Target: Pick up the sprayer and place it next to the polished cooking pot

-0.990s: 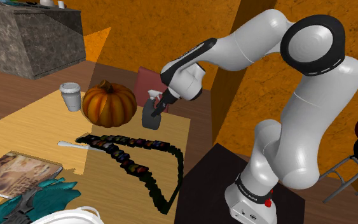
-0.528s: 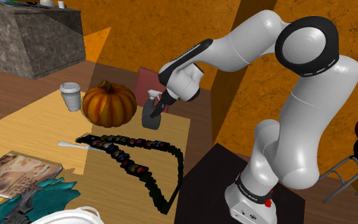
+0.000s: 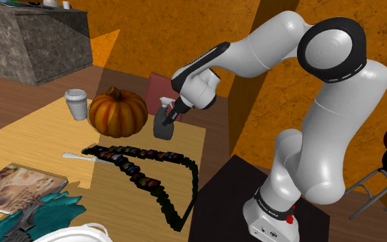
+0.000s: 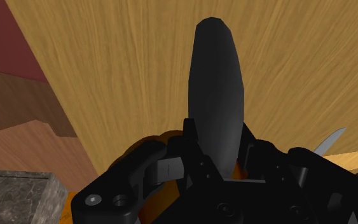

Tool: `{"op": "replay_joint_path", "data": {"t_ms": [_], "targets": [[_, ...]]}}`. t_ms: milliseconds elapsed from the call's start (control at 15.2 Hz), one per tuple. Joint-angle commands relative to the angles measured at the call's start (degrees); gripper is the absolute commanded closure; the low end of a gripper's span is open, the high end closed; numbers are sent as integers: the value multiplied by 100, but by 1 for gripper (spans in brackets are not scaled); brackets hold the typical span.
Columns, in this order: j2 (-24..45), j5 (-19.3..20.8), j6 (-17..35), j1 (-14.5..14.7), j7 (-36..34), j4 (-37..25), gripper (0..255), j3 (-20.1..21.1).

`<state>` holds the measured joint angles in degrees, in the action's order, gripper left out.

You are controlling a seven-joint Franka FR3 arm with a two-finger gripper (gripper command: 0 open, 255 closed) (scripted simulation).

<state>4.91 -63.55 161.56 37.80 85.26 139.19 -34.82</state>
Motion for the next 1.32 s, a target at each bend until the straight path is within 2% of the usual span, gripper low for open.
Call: {"op": "replay_joint_path", "data": {"t_ms": [0, 132, 660, 990, 1254], "targets": [[1, 0, 0, 0, 0, 1, 255, 0], [3, -4, 0, 1, 2, -1, 255, 2], [-714, 1758, -38, 29, -1477, 176, 255, -147], [-1111, 2773, -192, -156, -2332, 203, 255, -53], [-1381, 3419, -389, -362, -2887, 166, 255, 92]]}}
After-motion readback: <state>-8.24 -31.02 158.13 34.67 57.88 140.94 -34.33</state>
